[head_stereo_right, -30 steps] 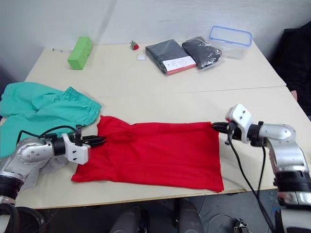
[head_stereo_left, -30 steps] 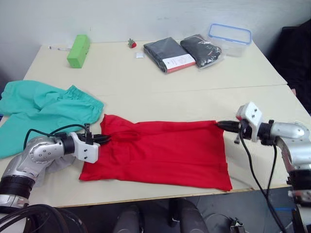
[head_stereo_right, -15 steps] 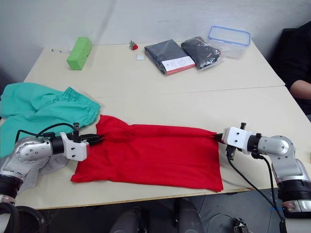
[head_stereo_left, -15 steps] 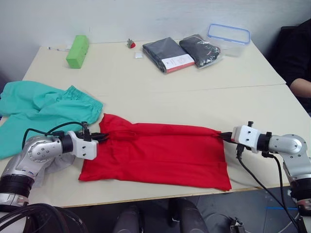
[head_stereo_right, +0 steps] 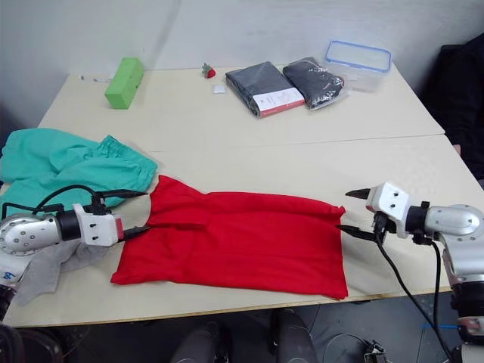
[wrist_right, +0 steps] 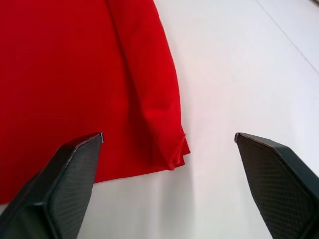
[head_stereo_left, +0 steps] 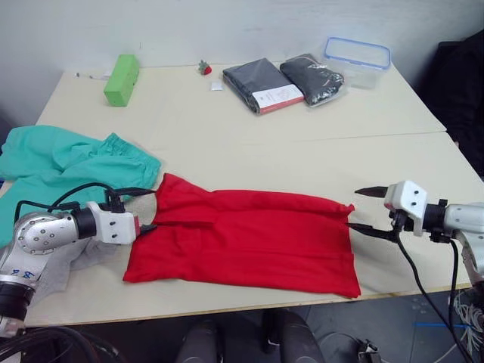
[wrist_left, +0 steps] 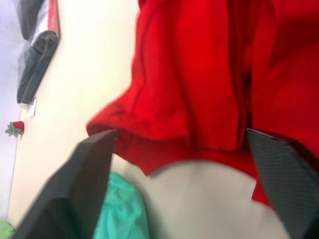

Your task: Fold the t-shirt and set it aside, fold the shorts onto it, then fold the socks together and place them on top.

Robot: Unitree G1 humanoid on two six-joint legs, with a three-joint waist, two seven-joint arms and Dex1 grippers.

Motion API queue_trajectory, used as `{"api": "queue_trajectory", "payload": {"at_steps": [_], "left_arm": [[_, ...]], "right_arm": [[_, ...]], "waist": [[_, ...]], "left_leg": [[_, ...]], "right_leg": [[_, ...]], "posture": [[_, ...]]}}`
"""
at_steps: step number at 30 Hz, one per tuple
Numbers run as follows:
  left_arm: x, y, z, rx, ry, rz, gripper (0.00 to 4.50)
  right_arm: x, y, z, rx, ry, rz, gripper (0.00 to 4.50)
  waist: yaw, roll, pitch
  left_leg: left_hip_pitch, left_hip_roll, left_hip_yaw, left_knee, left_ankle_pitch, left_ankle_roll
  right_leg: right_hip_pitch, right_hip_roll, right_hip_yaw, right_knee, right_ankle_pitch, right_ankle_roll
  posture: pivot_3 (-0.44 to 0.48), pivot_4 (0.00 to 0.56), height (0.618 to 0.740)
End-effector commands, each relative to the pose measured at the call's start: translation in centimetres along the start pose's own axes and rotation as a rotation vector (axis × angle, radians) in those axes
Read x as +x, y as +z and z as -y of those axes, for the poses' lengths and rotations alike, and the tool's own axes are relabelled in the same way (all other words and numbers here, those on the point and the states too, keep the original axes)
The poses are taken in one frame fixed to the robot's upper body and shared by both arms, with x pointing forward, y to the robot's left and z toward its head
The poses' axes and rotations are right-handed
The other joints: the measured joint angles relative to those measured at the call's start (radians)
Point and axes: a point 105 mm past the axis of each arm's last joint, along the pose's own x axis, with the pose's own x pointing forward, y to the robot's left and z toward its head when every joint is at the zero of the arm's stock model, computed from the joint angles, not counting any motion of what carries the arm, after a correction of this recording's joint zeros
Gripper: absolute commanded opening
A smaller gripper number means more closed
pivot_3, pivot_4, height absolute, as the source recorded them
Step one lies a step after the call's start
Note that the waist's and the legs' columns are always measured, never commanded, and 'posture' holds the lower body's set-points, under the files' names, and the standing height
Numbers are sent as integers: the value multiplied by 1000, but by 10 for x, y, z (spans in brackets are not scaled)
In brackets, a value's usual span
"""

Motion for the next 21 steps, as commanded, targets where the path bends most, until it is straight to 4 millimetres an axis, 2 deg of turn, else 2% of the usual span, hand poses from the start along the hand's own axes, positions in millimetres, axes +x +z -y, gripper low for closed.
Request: {"api": "queue_trajectory", "payload": {"at_steps": [1,6,14,21], "left_arm": [[-1,25,-16,-54,41,67,4472],[17,39,-1,-73,-59,95,4472],[44,25,18,-78,-164,44,4472],[49,16,20,-85,-179,20,2283]], "right_arm": [[-5,21,-1,-38,12,52,4140],[6,31,-18,-87,86,56,4140],[12,37,-14,-79,47,66,4140],[12,37,-20,-66,49,70,4140]], "waist": [[1,0,0],[2,0,0],[3,0,0],[3,0,0]], "left_leg": [[0,0,0,0,0,0],[0,0,0,0,0,0],[0,0,1,0,0,0],[0,0,1,0,0,0]], "right_leg": [[0,0,1,0,0,0],[0,1,0,0,0,0],[0,7,1,0,0,0],[0,6,1,0,0,0]], "posture": [[0,150,740],[0,150,740],[0,150,740],[0,150,740]]}}
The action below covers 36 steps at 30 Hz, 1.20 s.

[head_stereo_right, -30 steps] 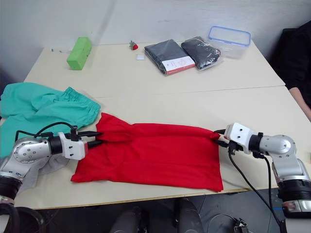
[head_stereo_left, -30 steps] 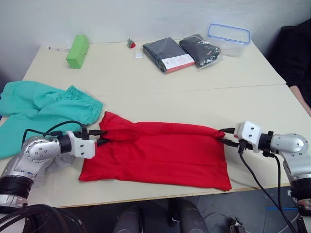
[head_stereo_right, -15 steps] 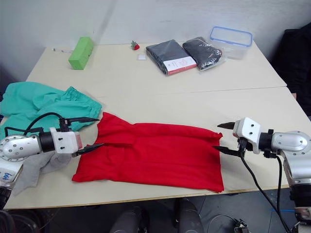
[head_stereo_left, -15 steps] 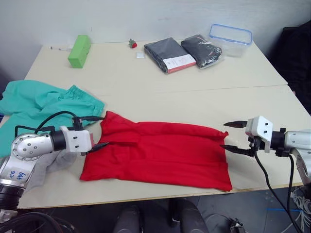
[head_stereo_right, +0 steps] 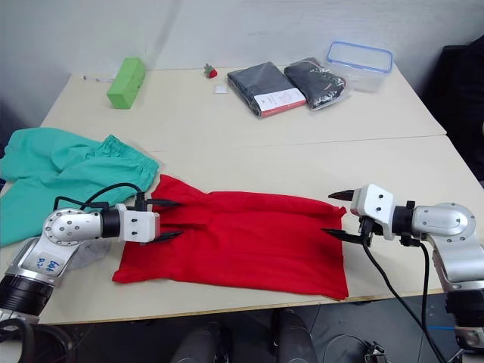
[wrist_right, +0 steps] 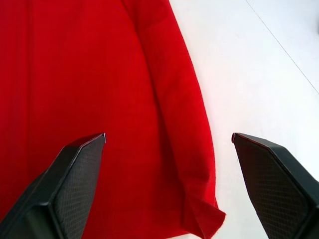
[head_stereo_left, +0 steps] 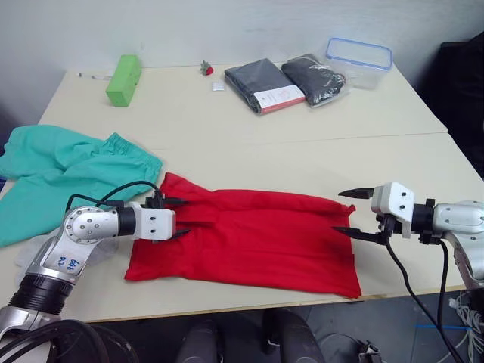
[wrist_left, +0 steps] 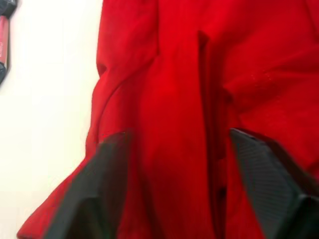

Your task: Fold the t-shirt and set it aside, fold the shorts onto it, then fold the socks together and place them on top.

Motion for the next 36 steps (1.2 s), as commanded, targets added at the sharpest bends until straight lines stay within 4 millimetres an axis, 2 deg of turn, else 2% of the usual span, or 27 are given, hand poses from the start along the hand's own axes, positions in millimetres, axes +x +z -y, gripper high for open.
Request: {"api": "queue_trajectory", "payload": {"at_steps": [1,7,12,17,22,26,28,32,34,36], "left_arm": [[-1,-8,1,-18,-6,-31,1955],[-3,-11,-1,-46,12,-38,11],[-6,-11,-8,-67,54,-33,11],[-19,-8,-20,-69,95,-19,11],[-33,-19,-22,-48,90,-69,11],[-35,-27,-20,-29,74,-98,11],[-30,-22,-19,-45,72,-67,11],[-16,3,-8,-188,36,63,11],[-15,7,-7,-240,43,79,415],[-16,10,-7,-278,47,89,882]], "right_arm": [[-3,7,0,-15,-13,25,4140],[-5,4,-2,-1,-11,15,4140],[-6,4,-1,10,-15,15,4140],[-7,2,-1,12,-16,7,4140],[-9,-6,2,8,-42,-31,4140],[-9,-13,5,15,-62,-51,4140],[-8,-13,6,19,-65,-50,4140],[-5,-5,9,73,-88,-1,4140],[-4,-3,10,91,-92,8,4140],[-4,-3,11,98,-101,5,3760]], "waist": [[0,0,0],[0,0,0],[-1,0,0],[-1,0,0],[-1,0,0],[-2,0,0],[-1,0,0],[-1,0,0],[-1,0,0],[-1,0,0]], "left_leg": [[0,0,0,0,0,0],[0,0,0,0,0,0],[0,0,0,0,0,0],[0,0,0,0,0,0],[0,0,0,0,0,0],[0,0,0,0,0,0],[0,0,0,0,0,0],[0,0,0,0,0,0],[0,0,0,1,0,0],[0,0,0,1,0,0]], "right_leg": [[0,0,0,0,0,0],[0,0,0,0,0,0],[0,0,0,0,0,0],[0,0,0,0,0,0],[0,-1,0,0,0,0],[0,0,0,0,0,0],[0,0,0,0,0,0],[0,-1,0,0,0,0],[0,-1,1,0,0,0],[0,0,2,0,0,0]], "posture": [[0,150,740],[0,150,740],[0,150,740],[0,150,740],[0,150,740],[0,150,740],[0,150,740],[0,150,740],[0,150,740],[0,150,740]]}}
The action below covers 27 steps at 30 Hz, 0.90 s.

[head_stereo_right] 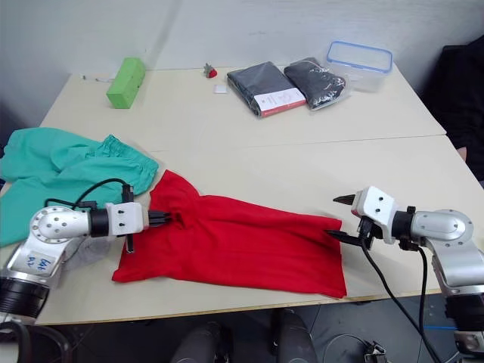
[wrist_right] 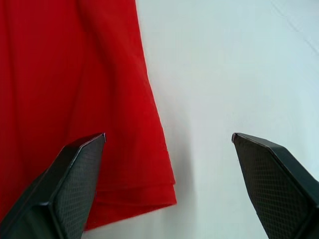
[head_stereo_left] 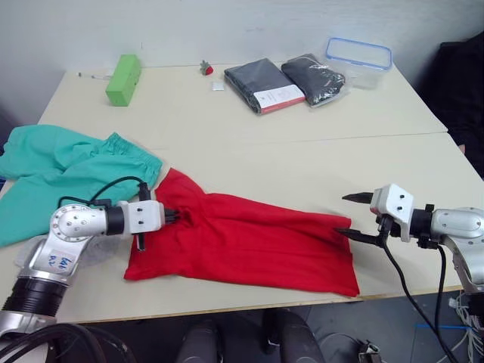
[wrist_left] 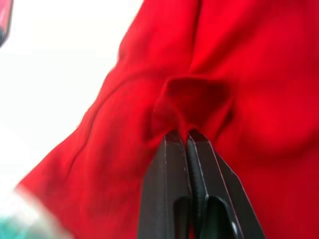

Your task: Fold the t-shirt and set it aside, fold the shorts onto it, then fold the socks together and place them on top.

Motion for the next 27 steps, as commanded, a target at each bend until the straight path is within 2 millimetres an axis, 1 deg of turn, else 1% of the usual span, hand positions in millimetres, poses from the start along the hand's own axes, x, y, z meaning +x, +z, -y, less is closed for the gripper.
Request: {"api": "queue_trajectory", "payload": {"at_steps": [1,4,7,8,10,11,13,14,15,17,18,20,22,24,25,27], "left_arm": [[-6,11,-5,-49,31,35,1258],[-14,11,0,-119,-6,27,2202],[-28,16,0,-224,-47,16,3183],[-33,23,-2,-274,-63,36,3499],[-38,39,-8,-367,-76,97,4146],[-39,48,-14,-404,-68,137,4152],[-35,61,-32,-452,-9,204,4152],[-32,64,-38,-468,14,219,4152],[-26,63,-45,-467,48,221,4152],[-14,56,-53,-461,97,190,3743],[-5,45,-54,-452,103,141,3589],[10,22,-48,-425,86,32,2973],[19,3,-40,-406,50,-49,2290],[22,-11,-34,-379,27,-112,1701],[23,-17,-32,-367,17,-139,1300],[23,-24,-29,-361,4,-169,698]], "right_arm": [[-3,14,8,-13,-44,43,3495],[-4,15,10,-8,-63,47,2499],[-3,29,14,21,-80,95,1375],[-1,38,13,33,-74,126,1051],[5,55,10,54,-65,178,256],[11,63,8,64,-63,199,39],[27,73,-3,60,-42,213,39],[33,75,-7,54,-35,211,39],[42,76,-12,55,-37,207,39],[57,77,-18,73,-51,202,0],[68,76,-20,92,-67,196,0],[87,75,-26,115,-80,176,0],[101,71,-35,142,-80,144,0],[106,62,-40,132,-81,96,0],[107,56,-43,128,-79,73,0],[105,45,-45,139,-94,26,0]], "waist": [[0,0,0],[-1,0,0],[-4,0,0],[-3,0,0],[-2,0,0],[-2,0,0],[3,0,0],[7,0,0],[10,0,0],[11,-1,-1],[10,-1,-1],[4,-1,-1],[-1,-1,-1],[-4,-1,-1],[-3,-1,-1],[-2,-2,-1]], "left_leg": [[0,0,0,0,0,0],[0,0,0,0,0,0],[0,1,0,0,0,-1],[0,1,0,0,0,-1],[0,1,-1,0,0,-1],[0,1,-1,0,0,-1],[-1,1,-2,1,0,-1],[-1,0,-3,1,0,-1],[-1,0,-3,2,0,-1],[-1,-1,-3,1,0,-1],[-1,-2,-2,1,0,-1],[0,-2,-1,1,0,-1],[-1,-1,0,1,0,-1],[-1,0,0,1,0,-2],[-2,0,1,1,0,-2],[-2,0,0,1,0,-2]], "right_leg": [[0,0,0,0,0,0],[0,0,1,0,0,0],[0,0,1,0,0,0],[0,0,2,0,0,0],[0,0,4,0,0,0],[0,0,5,0,0,0],[0,0,7,0,0,0],[0,1,7,0,0,0],[1,2,7,0,0,0],[1,3,7,0,0,0],[1,3,7,0,0,0],[1,5,6,1,0,0],[0,6,4,1,0,0],[-1,7,2,1,0,-1],[-2,7,2,1,0,-1],[-3,6,1,1,0,-1]], "posture": [[0,150,740],[0,150,740],[0,150,740],[0,150,740],[0,150,740],[0,150,740],[0,150,740],[0,150,740],[0,150,740],[0,150,740],[0,150,740],[0,150,740],[0,150,740],[0,150,740],[0,150,740],[0,150,740]]}}
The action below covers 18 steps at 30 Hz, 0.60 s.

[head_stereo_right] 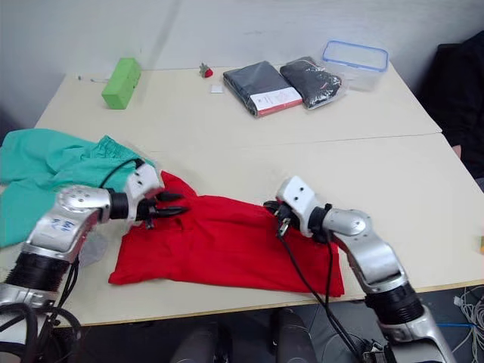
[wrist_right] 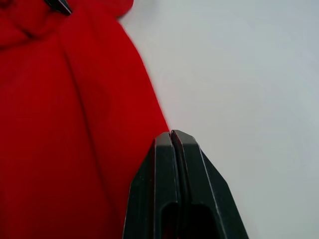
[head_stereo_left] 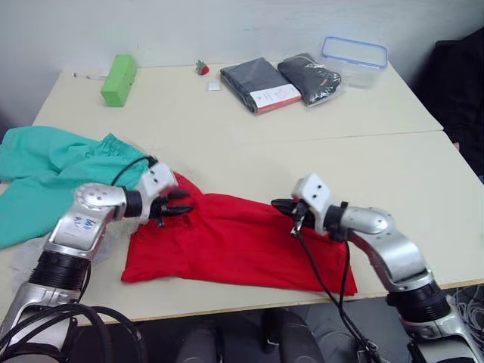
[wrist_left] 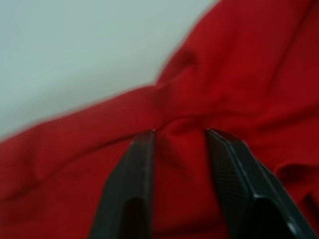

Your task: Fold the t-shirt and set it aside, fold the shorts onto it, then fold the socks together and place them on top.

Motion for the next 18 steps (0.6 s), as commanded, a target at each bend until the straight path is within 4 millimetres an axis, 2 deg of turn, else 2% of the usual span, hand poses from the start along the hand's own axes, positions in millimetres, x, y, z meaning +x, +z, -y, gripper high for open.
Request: {"api": "queue_trajectory", "payload": {"at_steps": [1,6,9,13,16,18], "left_arm": [[-2,-17,-3,28,7,-82,434],[-3,-29,-2,39,10,-114,434],[-5,-34,-1,31,7,-117,434],[-7,-30,0,5,15,-79,434],[-6,-25,2,-12,16,-47,434],[-5,-22,3,-17,15,-30,434]], "right_arm": [[-7,-11,5,-31,-50,-55,0],[-36,-39,14,-18,-111,-139,0],[-64,-54,26,-4,-165,-190,0],[-103,-73,48,-5,-267,-265,0],[-118,-68,62,11,-327,-227,0],[-121,-50,66,22,-339,-140,0]], "waist": [[2,0,0],[2,-2,-3],[2,-3,-10],[3,-4,-15],[1,-4,-15],[0,-4,-15]], "left_leg": [[0,0,0,0,0,0],[2,0,-1,0,0,1],[3,0,-1,0,0,1],[5,0,-1,-1,0,1],[8,0,0,-1,0,1],[9,0,1,-2,0,1]], "right_leg": [[0,-1,0,0,0,0],[3,-2,2,0,0,0],[4,-2,3,0,0,0],[5,-2,4,0,0,0],[7,-2,7,-1,0,0],[7,-3,9,-1,0,-1]], "posture": [[0,150,740],[0,150,740],[0,150,740],[0,150,740],[0,150,740],[0,150,740]]}}
